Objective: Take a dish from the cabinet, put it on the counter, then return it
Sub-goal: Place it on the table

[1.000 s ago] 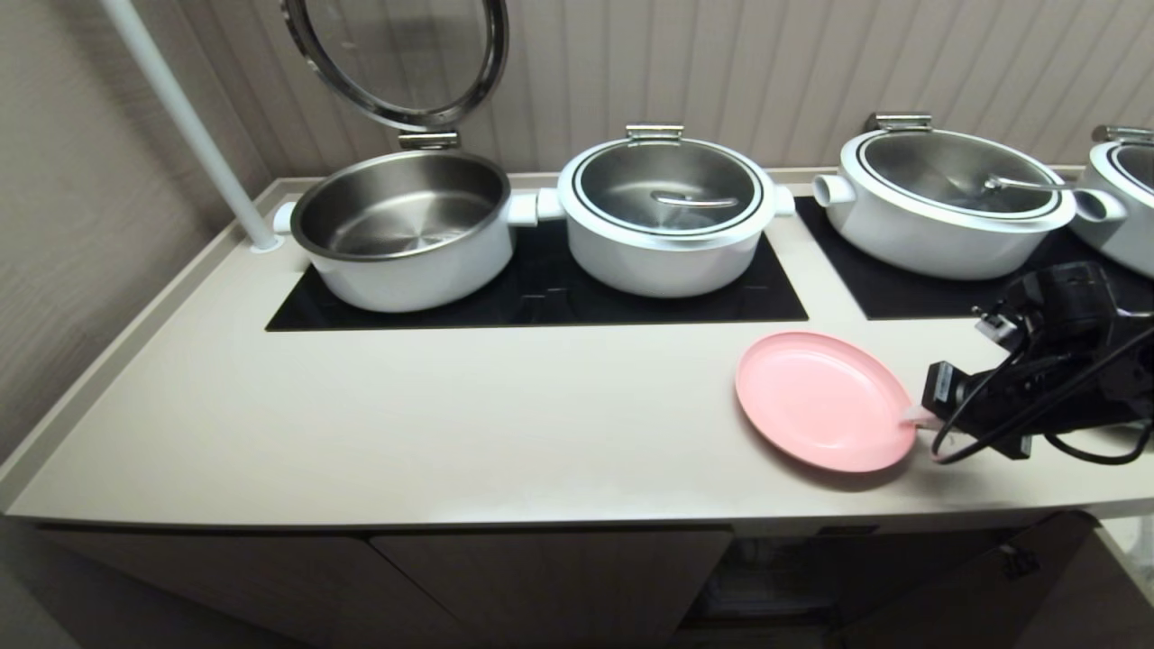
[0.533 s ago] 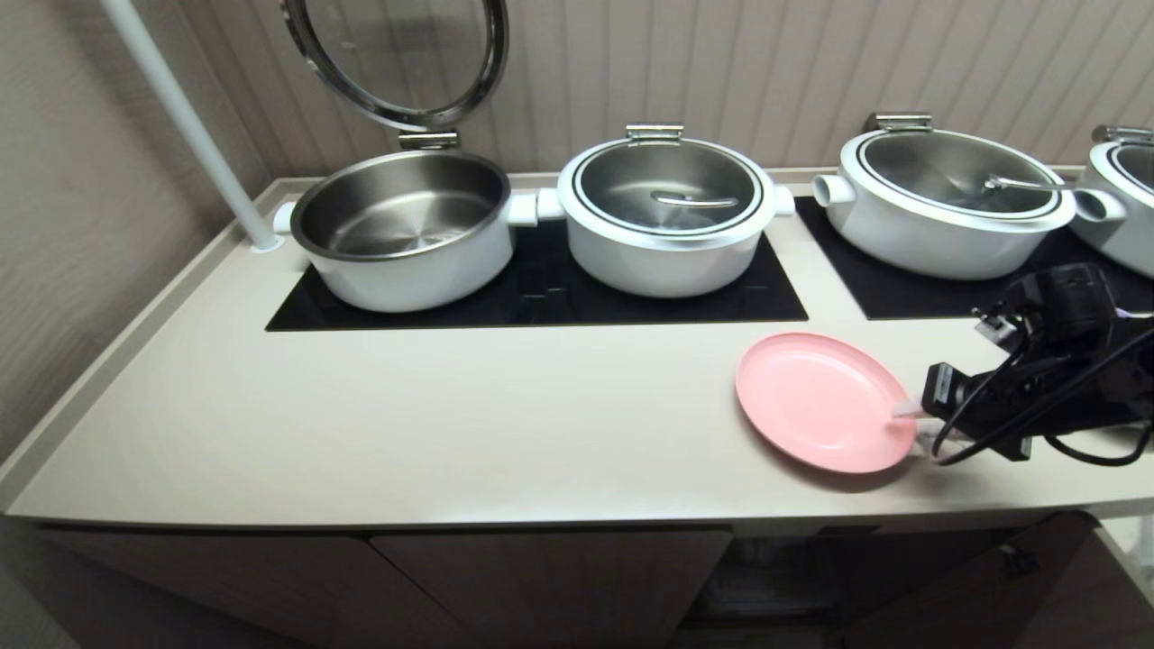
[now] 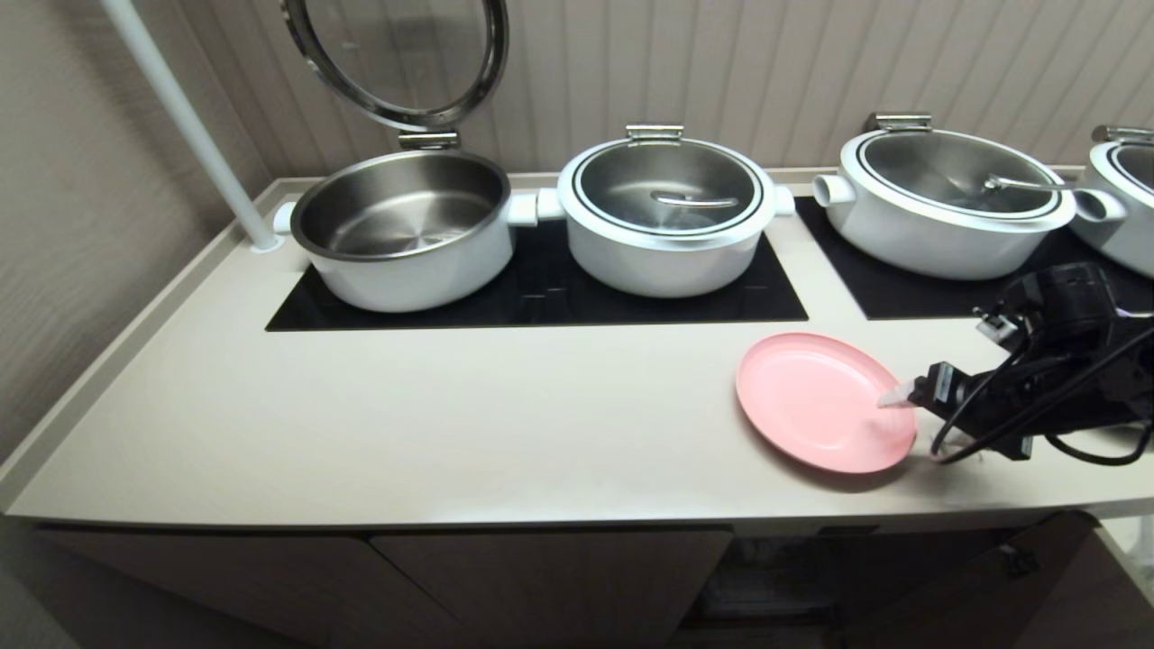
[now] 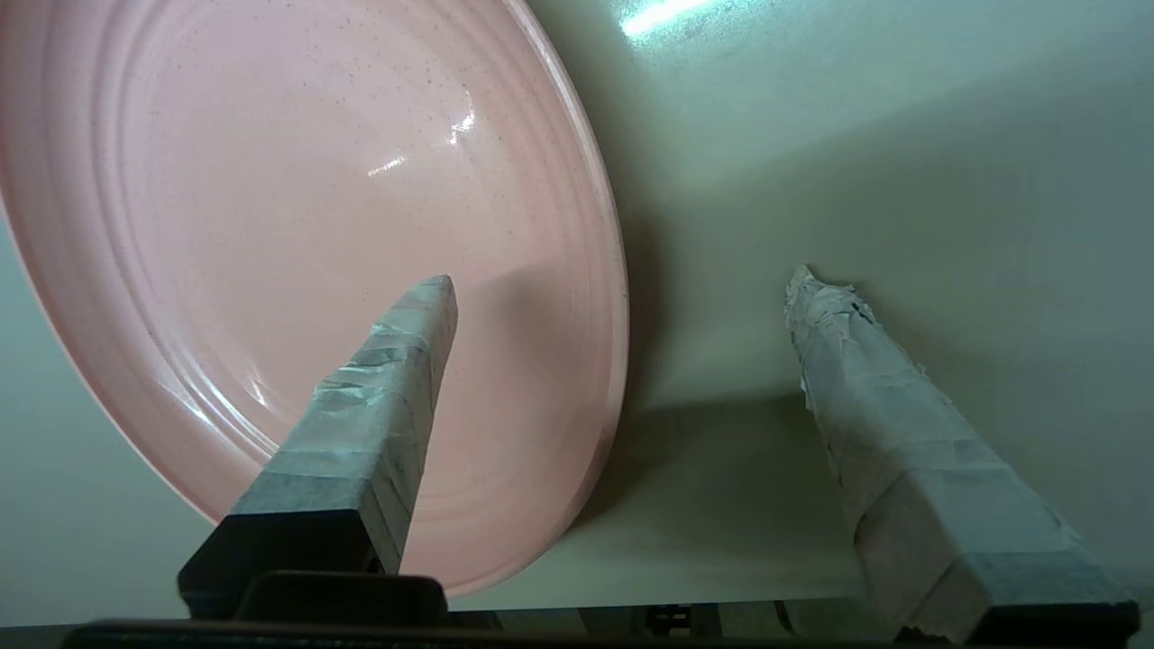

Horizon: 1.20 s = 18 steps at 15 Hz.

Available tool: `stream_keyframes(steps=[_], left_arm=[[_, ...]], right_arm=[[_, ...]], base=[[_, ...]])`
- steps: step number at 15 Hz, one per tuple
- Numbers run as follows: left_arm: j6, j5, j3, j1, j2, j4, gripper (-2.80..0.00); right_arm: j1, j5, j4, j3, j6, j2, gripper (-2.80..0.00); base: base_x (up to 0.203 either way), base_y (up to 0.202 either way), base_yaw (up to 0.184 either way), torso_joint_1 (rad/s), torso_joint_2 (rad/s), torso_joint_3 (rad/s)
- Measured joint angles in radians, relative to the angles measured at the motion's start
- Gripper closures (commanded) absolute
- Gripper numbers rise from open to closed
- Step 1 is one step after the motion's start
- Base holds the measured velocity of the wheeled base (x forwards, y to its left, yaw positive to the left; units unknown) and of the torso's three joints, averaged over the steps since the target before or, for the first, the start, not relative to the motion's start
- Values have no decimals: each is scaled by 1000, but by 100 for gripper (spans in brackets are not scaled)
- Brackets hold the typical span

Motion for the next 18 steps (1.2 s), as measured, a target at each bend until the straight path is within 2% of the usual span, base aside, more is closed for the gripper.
stream_keyframes(steps=[18], left_arm=[[1,0,0,0,0,0,0]], right_arm=[[31,-26,-53,-5,-10,-31,-280]], base=[[0,0,0,0,0,0]])
